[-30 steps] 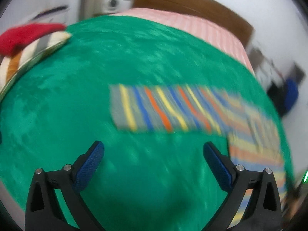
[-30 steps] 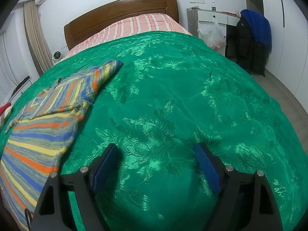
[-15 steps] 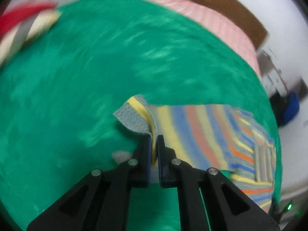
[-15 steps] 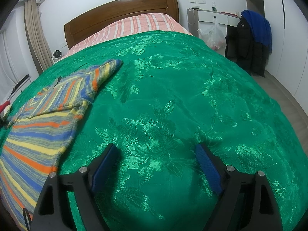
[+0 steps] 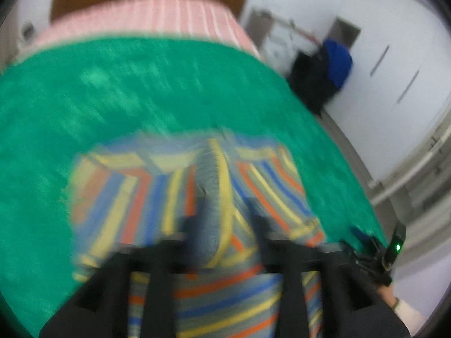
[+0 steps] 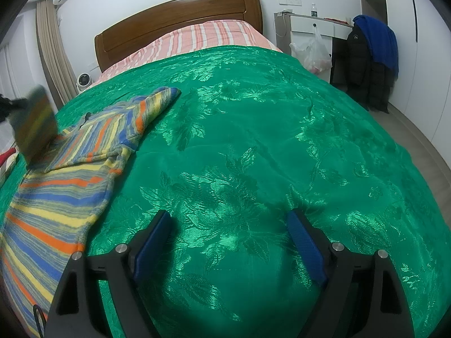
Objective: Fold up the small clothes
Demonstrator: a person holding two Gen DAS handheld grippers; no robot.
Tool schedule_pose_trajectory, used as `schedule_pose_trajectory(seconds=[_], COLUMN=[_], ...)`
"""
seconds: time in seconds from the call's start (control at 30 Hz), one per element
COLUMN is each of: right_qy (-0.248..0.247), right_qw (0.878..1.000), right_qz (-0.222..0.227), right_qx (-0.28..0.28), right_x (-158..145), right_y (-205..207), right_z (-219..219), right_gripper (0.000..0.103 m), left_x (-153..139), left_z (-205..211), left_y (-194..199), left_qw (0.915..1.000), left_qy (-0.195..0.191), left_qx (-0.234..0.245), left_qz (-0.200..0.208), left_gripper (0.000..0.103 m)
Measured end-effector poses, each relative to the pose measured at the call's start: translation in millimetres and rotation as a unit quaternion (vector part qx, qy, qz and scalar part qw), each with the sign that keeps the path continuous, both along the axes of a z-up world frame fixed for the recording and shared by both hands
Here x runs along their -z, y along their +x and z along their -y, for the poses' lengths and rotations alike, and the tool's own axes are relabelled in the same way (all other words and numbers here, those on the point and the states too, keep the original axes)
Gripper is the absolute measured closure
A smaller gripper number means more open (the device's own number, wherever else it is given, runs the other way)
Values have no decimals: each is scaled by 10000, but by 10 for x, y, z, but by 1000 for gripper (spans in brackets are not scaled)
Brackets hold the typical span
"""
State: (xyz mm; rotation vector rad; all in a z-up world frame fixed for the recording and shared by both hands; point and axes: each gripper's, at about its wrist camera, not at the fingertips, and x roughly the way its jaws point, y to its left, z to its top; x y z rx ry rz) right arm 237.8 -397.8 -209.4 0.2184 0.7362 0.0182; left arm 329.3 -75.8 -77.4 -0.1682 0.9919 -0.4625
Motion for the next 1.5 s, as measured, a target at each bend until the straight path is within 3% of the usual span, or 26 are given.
schedule_pose_trajectory(seconds=[0.1, 0.23, 0.3, 0.47, 0.53, 0.57, 0.63, 0.77, 0.87, 0.97, 1.03, 1.07, 1.1, 1.23, 1.33, 1.4, 1.5], right_qy=[-3, 3, 22, 21, 5, -2, -14, -41, -41, -35, -35, -40, -41, -43, -32, -32, -40], right_qw=[10000, 10000, 10000, 10000, 10000, 10000, 10000, 10000, 10000, 10000, 10000, 10000, 10000, 10000, 10000, 10000, 10000], right_qz=[1, 6, 16, 19, 16, 15, 14, 7, 8, 10, 10, 8, 9, 9, 12, 13, 10], right_qx=[0, -2, -13, -23, -21, -23, -24, -23, -23, -24, -25, -24, -24, -24, -27, -26, -25], right_x=[0, 0, -1, -5, -8, -8, -4, 1, 0, 0, 1, 0, 0, 0, 2, 3, 3], right_y=[0, -2, -3, -1, 3, 4, 2, 11, 10, 10, 12, 9, 10, 8, 11, 11, 11], right_z=[-1, -2, -2, -8, -16, -17, -21, -34, -33, -32, -38, -34, -36, -35, -35, -36, -37], right_gripper=[19, 18, 18, 17, 17, 17, 17, 17, 17, 17, 17, 17, 17, 17, 17, 17, 17], left_x=[160, 131, 147, 500, 696, 798, 981, 938, 870, 795, 732, 694, 660, 621, 619, 620, 672], left_z=[-83, -737, -1195, -1578, -1544, -1483, -1443, -1445, -1520, -1464, -1431, -1410, -1411, -1476, -1579, -1722, -1958], left_y=[-35, -4, 68, 98, 59, 44, -67, -193, -256, -328, -390, -425, -466, -647, -846, -1036, -1216], left_qw=[9993, 9944, 9898, 9852, 9859, 9863, 9873, 9841, 9811, 9832, 9856, 9856, 9844, 9807, 9744, 9650, 9516], left_qy=[-304, -613, -473, -249, -330, -288, -54, 23, 100, 364, 336, 339, 394, 586, 1026, 1369, 1570], left_qx=[-155, -854, -1333, -1596, -1515, -1473, -1443, -1725, -1895, -1771, -1652, -1654, -1712, -1857, -1981, -2173, -2523], left_qz=[-145, -133, -160, -567, -624, -682, -662, -414, -365, -232, -109, -39, 33, 146, 297, 532, 779], left_gripper=[27, 27, 27, 28, 47, 91, 95, 96, 94, 90, 71, 48, 33, 29, 24, 14, 8])
